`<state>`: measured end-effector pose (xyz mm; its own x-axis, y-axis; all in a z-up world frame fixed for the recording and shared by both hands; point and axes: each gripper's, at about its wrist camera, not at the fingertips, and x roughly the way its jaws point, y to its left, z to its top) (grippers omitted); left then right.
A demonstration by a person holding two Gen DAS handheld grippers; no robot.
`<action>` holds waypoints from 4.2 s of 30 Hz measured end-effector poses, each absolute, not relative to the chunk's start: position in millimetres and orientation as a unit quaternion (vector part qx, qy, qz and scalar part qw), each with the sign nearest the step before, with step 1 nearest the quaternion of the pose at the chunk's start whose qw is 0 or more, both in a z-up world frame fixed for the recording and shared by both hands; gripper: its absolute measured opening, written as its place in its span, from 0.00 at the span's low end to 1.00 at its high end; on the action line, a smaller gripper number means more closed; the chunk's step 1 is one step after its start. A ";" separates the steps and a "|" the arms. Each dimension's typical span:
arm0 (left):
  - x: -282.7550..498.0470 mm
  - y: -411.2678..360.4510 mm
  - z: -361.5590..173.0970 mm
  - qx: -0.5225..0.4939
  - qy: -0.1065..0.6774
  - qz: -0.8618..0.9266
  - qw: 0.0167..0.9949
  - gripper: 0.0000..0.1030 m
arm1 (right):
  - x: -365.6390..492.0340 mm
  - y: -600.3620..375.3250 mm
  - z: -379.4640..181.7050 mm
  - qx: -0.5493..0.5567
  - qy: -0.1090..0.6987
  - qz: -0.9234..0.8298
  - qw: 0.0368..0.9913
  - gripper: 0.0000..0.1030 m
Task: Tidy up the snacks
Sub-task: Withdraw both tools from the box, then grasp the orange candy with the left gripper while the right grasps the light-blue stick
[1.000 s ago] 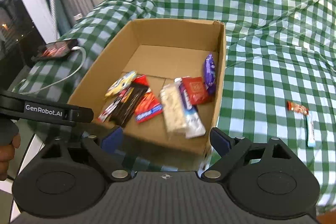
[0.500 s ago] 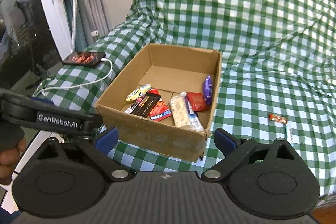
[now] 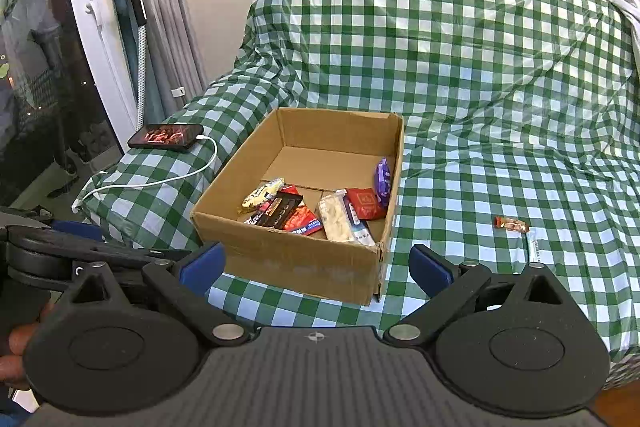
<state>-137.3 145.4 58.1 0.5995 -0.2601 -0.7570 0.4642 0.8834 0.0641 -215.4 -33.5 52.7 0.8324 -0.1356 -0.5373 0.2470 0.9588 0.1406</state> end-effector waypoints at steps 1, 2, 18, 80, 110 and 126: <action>-138.0 145.7 58.4 0.128 0.398 -0.205 0.885 1.00 | -217.4 -32.8 53.1 0.102 0.270 -0.101 0.952 0.95; -138.8 146.1 58.7 0.128 0.398 -0.205 0.885 1.00 | -218.6 -32.5 53.3 0.103 0.269 -0.101 0.952 0.95; -142.5 145.7 58.8 0.127 0.405 -0.207 0.882 1.00 | -224.9 -32.9 54.3 0.101 0.272 -0.100 0.952 0.96; -103.7 88.4 9.7 0.194 0.475 -0.204 0.834 1.00 | -185.7 -93.5 -3.6 0.211 0.351 -0.113 0.905 0.97; -39.8 -171.0 -28.3 0.286 0.436 -0.306 0.796 1.00 | -159.9 -338.3 -112.7 0.243 0.335 -0.314 0.854 0.97; -14.2 -321.2 -107.2 0.360 0.388 -0.418 0.739 1.00 | -108.8 -405.5 -186.5 0.198 0.376 -0.313 0.850 0.11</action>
